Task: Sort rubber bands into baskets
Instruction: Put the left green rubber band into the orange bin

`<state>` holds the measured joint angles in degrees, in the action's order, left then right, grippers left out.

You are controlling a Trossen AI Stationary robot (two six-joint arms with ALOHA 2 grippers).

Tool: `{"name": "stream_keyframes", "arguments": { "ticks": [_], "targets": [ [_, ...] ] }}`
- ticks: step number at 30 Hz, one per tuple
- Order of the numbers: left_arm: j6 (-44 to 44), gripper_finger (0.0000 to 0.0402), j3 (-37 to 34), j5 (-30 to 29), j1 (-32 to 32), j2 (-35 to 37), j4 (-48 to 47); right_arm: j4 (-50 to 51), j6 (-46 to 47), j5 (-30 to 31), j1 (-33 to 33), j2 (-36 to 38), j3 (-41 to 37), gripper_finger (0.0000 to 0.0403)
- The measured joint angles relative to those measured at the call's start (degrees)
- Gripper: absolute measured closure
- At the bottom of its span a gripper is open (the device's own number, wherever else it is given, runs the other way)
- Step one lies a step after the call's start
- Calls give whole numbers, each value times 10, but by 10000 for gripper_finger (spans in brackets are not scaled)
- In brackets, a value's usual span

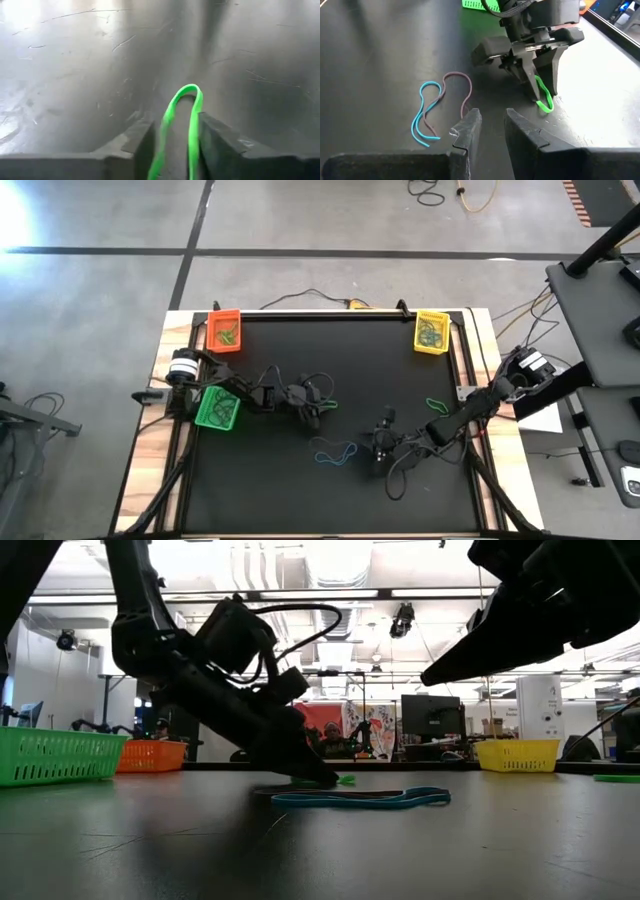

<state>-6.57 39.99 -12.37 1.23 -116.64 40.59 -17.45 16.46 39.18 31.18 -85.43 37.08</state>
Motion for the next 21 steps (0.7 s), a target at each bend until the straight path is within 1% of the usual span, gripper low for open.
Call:
{"name": "stream_keyframes", "arguments": {
  "ticks": [6,7,10,13,18,21],
  "targets": [
    [6,380,0,-8,3,0,-7,0,1,-1,0,0,0,321],
    [7,390,0,-10,3,2,-9,0,1,-1,0,0,0,321],
    [4,392,-1,-14,3,14,-21,4,1,-1,0,0,0,321],
    [12,398,-4,-24,5,51,-52,7,1,-1,0,0,0,321],
    [53,401,-9,-90,13,155,-156,13,1,-1,0,0,0,321],
    [59,401,-6,-96,26,224,-219,17,0,-1,0,0,0,321]
  ]
}}
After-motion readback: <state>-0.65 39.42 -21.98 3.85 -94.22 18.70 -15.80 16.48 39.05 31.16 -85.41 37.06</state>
